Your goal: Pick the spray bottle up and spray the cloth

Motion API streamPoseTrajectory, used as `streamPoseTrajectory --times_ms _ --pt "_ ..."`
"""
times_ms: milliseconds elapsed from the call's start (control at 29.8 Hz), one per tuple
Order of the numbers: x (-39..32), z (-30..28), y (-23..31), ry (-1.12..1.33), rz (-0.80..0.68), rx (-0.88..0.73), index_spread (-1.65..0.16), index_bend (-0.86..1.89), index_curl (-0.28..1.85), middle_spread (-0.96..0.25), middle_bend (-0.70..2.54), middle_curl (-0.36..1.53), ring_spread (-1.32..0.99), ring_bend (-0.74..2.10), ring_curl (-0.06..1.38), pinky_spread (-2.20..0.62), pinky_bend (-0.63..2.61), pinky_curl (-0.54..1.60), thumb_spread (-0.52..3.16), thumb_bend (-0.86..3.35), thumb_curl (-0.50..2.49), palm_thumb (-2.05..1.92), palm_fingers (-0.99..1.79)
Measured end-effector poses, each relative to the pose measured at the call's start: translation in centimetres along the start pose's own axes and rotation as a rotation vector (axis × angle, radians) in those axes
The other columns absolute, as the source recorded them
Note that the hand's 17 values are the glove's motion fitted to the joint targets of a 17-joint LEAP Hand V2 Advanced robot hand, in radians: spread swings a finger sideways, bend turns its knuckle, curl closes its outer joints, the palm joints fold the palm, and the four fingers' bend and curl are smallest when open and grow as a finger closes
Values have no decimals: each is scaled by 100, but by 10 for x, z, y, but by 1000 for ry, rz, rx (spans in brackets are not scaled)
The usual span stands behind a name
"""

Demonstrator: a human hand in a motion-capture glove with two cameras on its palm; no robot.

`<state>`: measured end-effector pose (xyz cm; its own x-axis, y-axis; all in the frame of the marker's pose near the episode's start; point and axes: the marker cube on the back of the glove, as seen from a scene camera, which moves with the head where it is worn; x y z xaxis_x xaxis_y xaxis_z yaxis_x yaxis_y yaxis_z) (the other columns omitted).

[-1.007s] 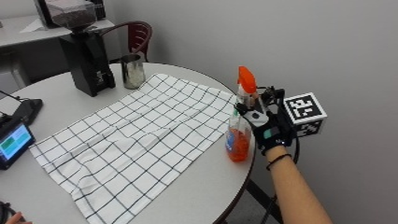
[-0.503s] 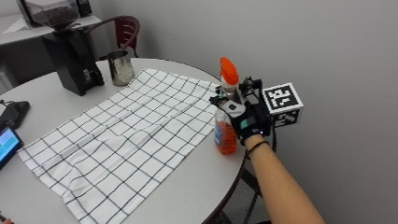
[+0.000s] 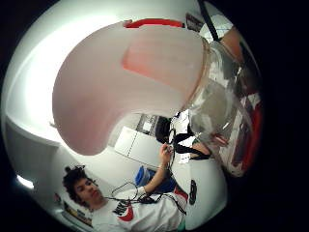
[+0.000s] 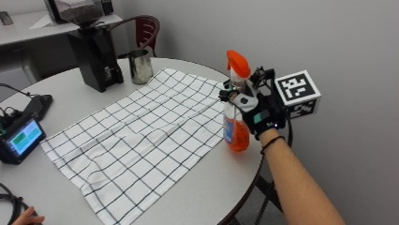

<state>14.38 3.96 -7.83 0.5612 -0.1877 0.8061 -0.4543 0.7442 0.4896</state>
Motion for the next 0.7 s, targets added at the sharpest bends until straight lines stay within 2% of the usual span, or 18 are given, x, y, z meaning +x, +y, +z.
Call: streamPoseTrajectory --times_ms 235,503,604,705 --pt "-74 -12 -19 90 -107 -97 -26 8 33 -10 48 45 -8 56 40 29 17 22 70 -3 54 96 105" --pt "-124 -13 -41 161 -111 -178 -29 1 26 -8 54 47 -7 59 41 25 23 26 79 -3 55 91 109" --pt "-129 -2 -40 199 -55 -230 -30 2 23 -8 55 48 -7 61 41 24 24 28 82 -3 55 89 109" --pt "-103 30 -30 289 83 -355 -30 2 21 -7 57 48 -7 62 41 24 24 29 85 -3 55 88 109"
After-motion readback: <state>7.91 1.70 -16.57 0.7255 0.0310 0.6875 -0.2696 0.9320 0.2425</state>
